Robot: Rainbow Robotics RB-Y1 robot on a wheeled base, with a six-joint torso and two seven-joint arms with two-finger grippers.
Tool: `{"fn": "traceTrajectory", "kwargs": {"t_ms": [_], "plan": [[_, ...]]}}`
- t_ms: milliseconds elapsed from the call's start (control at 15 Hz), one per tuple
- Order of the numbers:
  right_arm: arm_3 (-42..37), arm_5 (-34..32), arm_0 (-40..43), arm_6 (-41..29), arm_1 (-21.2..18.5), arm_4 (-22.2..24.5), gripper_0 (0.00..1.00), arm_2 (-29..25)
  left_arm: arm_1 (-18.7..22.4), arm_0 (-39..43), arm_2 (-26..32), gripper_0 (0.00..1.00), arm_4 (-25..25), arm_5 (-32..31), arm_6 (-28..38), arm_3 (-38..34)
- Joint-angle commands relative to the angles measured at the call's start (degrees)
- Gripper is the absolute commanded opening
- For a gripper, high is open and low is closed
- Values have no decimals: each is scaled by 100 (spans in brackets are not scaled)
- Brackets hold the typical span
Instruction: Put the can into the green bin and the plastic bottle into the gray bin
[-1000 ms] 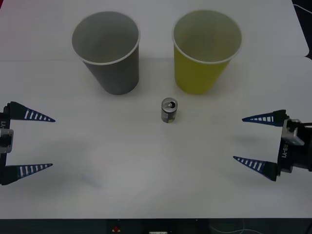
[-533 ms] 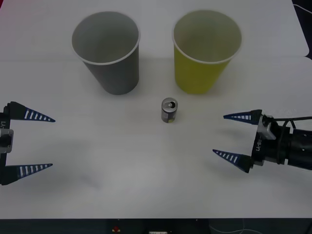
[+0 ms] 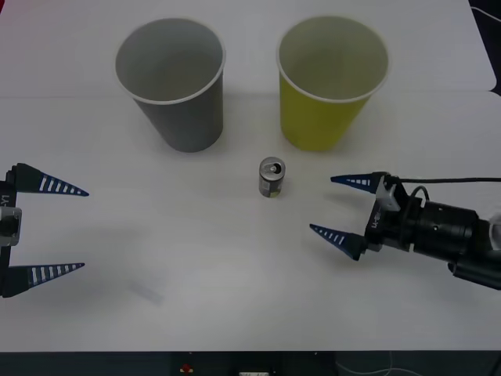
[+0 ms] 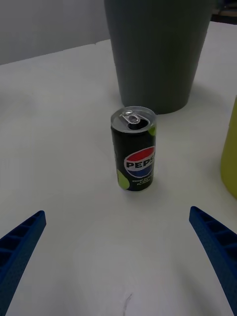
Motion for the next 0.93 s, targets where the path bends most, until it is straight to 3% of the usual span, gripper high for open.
{"fn": "traceTrajectory", "kwargs": {"t_ms": [67, 600, 933], "plan": [[512, -2, -340, 125, 364, 39, 100, 15, 0, 0, 0, 100, 0, 0, 0, 0], [1725, 113, -1122, 450, 1163, 92, 100, 15, 0, 0, 0, 100, 0, 0, 0, 0], [1839, 578, -1368, 512, 1577, 461, 100, 103, 0, 0, 0, 100, 0, 0, 0, 0]]}}
